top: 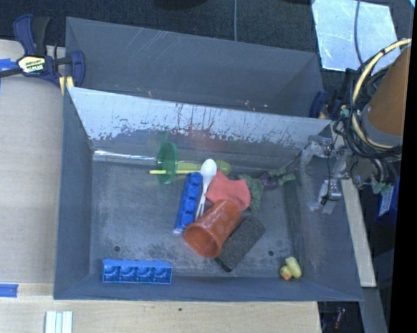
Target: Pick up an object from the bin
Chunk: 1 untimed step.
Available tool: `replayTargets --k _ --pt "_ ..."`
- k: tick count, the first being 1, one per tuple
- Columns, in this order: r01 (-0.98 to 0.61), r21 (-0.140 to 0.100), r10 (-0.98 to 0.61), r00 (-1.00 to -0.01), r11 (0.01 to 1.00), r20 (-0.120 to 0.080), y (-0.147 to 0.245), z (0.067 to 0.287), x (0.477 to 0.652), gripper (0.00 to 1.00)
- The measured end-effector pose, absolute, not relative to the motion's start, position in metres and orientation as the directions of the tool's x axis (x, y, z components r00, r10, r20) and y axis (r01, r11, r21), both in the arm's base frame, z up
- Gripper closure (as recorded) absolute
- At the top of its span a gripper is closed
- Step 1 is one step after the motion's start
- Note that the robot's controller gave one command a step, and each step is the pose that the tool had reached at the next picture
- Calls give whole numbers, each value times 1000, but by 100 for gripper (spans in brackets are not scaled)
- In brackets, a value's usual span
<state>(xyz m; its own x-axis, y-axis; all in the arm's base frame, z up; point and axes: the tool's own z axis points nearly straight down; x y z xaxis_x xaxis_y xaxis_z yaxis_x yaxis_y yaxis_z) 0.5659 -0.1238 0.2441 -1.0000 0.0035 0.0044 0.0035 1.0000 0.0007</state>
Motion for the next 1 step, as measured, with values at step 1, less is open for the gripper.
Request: replayTargets --k 1 --pt "0 -1 0 -1000 1000 -4 -123 249 567 0"
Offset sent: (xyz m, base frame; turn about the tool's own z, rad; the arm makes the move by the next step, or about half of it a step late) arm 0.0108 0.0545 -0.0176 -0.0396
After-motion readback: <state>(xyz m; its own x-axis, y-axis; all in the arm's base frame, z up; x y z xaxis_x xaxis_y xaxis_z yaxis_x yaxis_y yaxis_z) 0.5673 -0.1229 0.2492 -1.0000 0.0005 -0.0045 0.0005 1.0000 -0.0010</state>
